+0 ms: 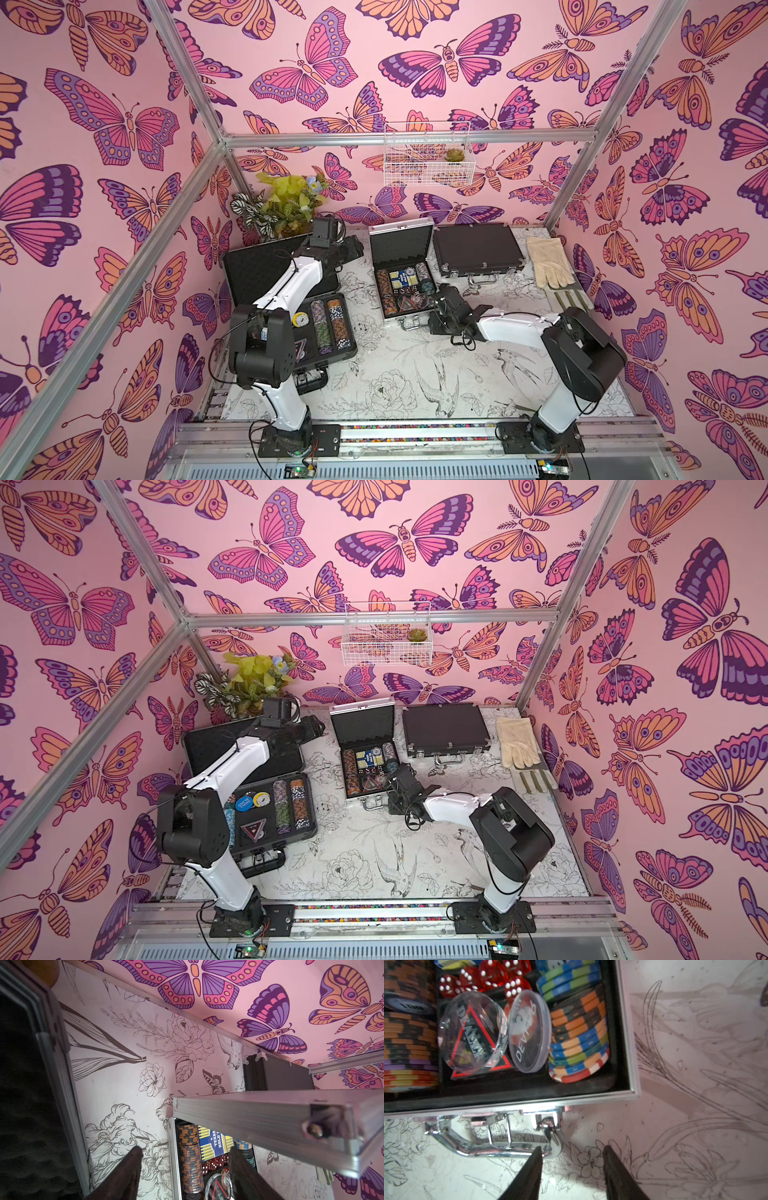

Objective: Close the poker set cases
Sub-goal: Move the poker set case to the center of the board, then close the lid of the poker set case.

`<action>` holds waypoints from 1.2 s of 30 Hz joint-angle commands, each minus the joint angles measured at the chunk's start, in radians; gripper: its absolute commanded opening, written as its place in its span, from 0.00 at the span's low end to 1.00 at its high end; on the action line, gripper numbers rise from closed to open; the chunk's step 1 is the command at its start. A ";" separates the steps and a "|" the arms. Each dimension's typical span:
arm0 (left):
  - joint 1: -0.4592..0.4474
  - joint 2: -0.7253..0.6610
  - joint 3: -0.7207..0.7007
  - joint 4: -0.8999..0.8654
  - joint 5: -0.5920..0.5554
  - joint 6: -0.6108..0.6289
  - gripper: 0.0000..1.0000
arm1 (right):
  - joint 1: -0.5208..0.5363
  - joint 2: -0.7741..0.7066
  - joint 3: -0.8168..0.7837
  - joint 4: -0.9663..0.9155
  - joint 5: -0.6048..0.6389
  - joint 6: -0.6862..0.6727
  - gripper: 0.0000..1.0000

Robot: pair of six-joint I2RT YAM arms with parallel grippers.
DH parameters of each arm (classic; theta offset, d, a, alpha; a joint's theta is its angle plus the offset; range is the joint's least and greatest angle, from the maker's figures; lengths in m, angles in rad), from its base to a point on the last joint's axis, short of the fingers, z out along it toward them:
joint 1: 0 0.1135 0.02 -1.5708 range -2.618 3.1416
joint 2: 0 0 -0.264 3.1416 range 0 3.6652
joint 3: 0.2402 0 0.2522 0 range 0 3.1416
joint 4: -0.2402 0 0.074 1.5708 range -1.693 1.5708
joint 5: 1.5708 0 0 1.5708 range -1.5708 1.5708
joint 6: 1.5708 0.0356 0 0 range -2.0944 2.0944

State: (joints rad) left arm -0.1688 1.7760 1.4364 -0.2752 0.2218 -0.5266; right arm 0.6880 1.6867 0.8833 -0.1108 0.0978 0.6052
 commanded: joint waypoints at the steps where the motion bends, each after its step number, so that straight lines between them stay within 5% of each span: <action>1: 0.009 0.027 0.047 0.045 0.060 -0.026 0.67 | -0.022 -0.059 0.064 -0.062 -0.019 -0.015 0.51; 9: 0.017 0.116 0.122 0.089 0.104 -0.129 0.66 | -0.064 -0.011 0.263 -0.045 -0.141 0.033 0.51; 20: 0.035 0.225 0.202 0.173 0.224 -0.192 0.65 | -0.106 0.120 0.340 0.135 -0.321 0.164 0.52; 36: 0.026 0.137 0.086 0.215 0.316 -0.169 0.62 | -0.169 0.227 0.378 0.246 -0.370 0.348 0.47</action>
State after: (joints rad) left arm -0.1383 1.9656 1.5593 -0.0753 0.5140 -0.7113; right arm 0.5289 1.8969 1.2247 0.0990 -0.2634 0.8986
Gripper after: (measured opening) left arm 0.626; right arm 0.476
